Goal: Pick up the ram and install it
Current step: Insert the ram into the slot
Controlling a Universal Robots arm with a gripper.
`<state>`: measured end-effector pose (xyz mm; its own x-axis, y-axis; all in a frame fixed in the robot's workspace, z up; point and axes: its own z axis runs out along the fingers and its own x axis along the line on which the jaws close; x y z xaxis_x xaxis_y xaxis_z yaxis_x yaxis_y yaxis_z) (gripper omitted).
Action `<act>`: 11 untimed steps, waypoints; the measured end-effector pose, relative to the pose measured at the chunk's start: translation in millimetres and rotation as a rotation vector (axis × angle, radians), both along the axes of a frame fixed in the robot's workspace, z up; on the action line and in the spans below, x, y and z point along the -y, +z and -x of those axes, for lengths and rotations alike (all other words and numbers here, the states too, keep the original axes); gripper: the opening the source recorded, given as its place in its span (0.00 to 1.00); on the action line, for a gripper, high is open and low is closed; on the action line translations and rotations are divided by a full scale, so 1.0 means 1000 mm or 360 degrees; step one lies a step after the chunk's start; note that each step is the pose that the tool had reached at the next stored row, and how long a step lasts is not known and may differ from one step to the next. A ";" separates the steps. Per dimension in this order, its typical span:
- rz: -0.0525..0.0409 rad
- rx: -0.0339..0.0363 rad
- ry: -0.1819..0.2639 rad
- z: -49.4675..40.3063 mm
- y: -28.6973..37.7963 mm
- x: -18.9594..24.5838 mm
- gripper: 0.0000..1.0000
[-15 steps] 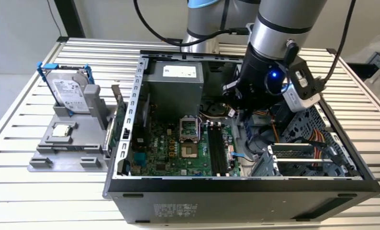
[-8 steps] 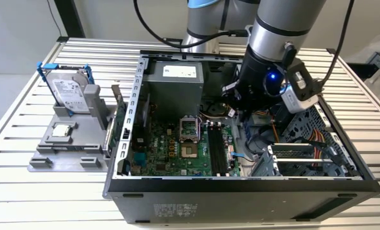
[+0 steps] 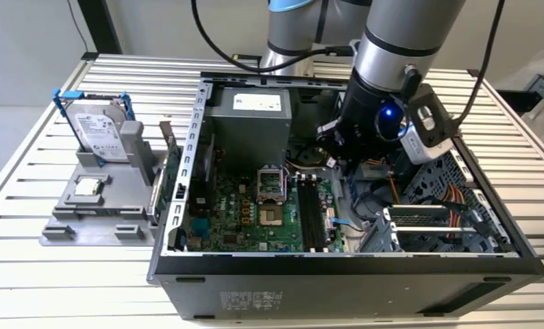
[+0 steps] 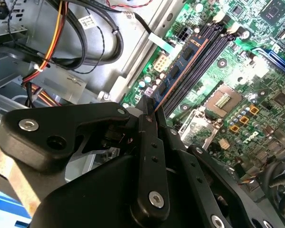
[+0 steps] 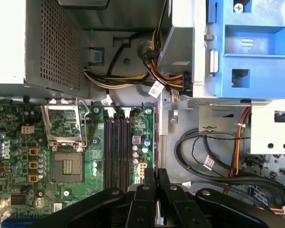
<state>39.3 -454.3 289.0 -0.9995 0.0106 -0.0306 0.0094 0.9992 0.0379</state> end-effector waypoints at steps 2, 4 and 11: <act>0.0001 0.0000 0.0000 0.0000 -0.0013 -0.0002 0.00; 0.0001 0.0000 0.0000 0.0000 -0.0026 -0.0004 0.00; 0.0003 0.0000 0.0000 0.0000 -0.0067 -0.0008 0.00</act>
